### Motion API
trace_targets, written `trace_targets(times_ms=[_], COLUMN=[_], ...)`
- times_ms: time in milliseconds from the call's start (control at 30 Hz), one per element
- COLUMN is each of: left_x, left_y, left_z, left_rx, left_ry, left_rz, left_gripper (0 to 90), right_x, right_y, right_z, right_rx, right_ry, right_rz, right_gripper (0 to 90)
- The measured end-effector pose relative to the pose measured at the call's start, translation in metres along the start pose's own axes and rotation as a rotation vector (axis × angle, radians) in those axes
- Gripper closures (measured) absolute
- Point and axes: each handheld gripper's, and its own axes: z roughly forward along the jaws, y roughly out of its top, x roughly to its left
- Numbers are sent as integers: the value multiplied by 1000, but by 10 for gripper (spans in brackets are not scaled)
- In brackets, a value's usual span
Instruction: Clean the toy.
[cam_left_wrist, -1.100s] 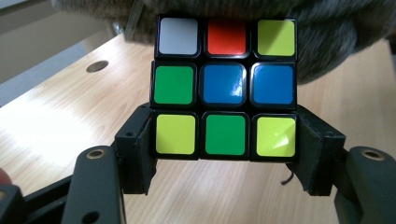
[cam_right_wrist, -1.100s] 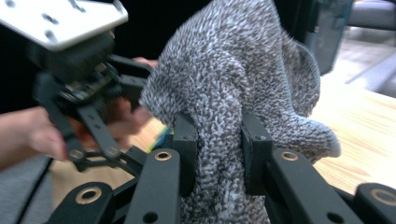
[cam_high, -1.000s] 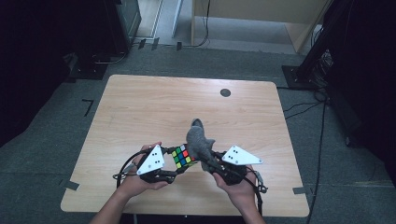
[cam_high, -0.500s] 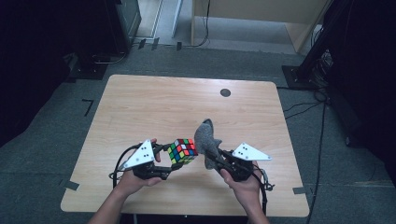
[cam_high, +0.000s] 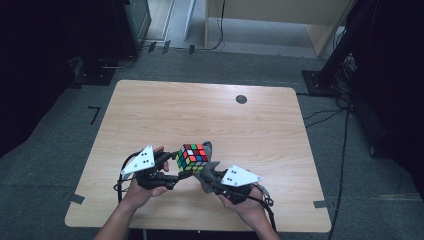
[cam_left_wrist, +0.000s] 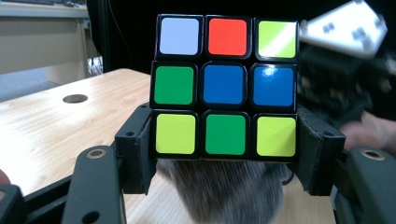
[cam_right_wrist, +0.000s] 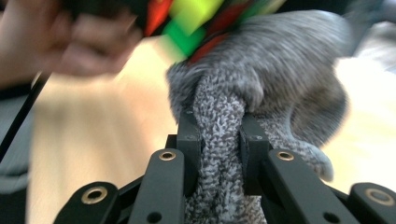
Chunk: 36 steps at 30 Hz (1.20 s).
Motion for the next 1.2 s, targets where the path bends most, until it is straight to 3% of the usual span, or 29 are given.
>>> trace_targets(times_ms=[33, 133, 167, 200, 267, 333, 400, 500, 567, 633, 667, 733, 767, 867, 933, 1033, 1067, 1133, 1200], left_x=[-1, -3, -3, -3, -4, -4, -4, -5, -4, -4, -5, -4, -4, -4, -5, -7, -6, -6, -6], left_y=[0, -1, -2, -2, -2, -2, -2, -3, -3, -3, -3, -3, -3, -5, -7, -8, -7, -6, -6], left_z=[1, 3, 4, 5, 5, 6, 6, 7, 8, 8, 8, 7, 7, 9, 11, 13, 11, 10, 9], left_rx=[8, 17, 19, 22, 23, 29, 38, 53, 51, 44, 39, 4, 4, -31, -26, -19, -31, -40, -47], left_ry=[14, 16, 17, 17, 21, 29, 32, 47, 43, 48, 51, 74, 74, 94, 97, 113, 111, 109, 104], left_rz=[13, 19, 19, 17, 15, 18, 24, 43, 32, 26, 22, -6, -6, -44, -37, -28, -35, -41, -47], left_gripper=[345, 345, 345, 345, 344, 344, 345, 345, 345, 345, 345, 344, 344, 344, 344, 345, 345, 345, 345], right_x=[-4, -4, -3, 3, 7, 8, 4, -3, -3, 6, 6, 16, 16, 23, 24, 18, 10, 2, -1], right_y=[1, 4, 4, 0, -4, -6, -4, 1, 1, -2, -2, -8, -8, -10, -9, -7, -9, -12, -14], right_z=[-5, -12, -10, -3, 7, 10, 5, -8, -9, 2, 2, 16, 16, 23, 23, 17, 13, 10, 8], right_rx=[-45, -83, -75, -25, 52, 76, 57, -38, -51, -12, -12, 48, 48, 19, 10, -18, -28, -34, -40], right_ry=[-17, -34, -20, 12, 49, 48, 21, -44, -56, -9, -9, 52, 52, 112, 112, 79, 37, -21, -41], right_rz=[17, 2, -17, -51, -70, -82, -72, -27, -31, -59, -59, -35, -35, 18, 19, 53, 93, 127, 153], right_gripper=[760, 760, 759, 759, 759, 758, 758, 755, 754, 742, 742, 746, 746, 748, 748, 749, 749, 751, 751])
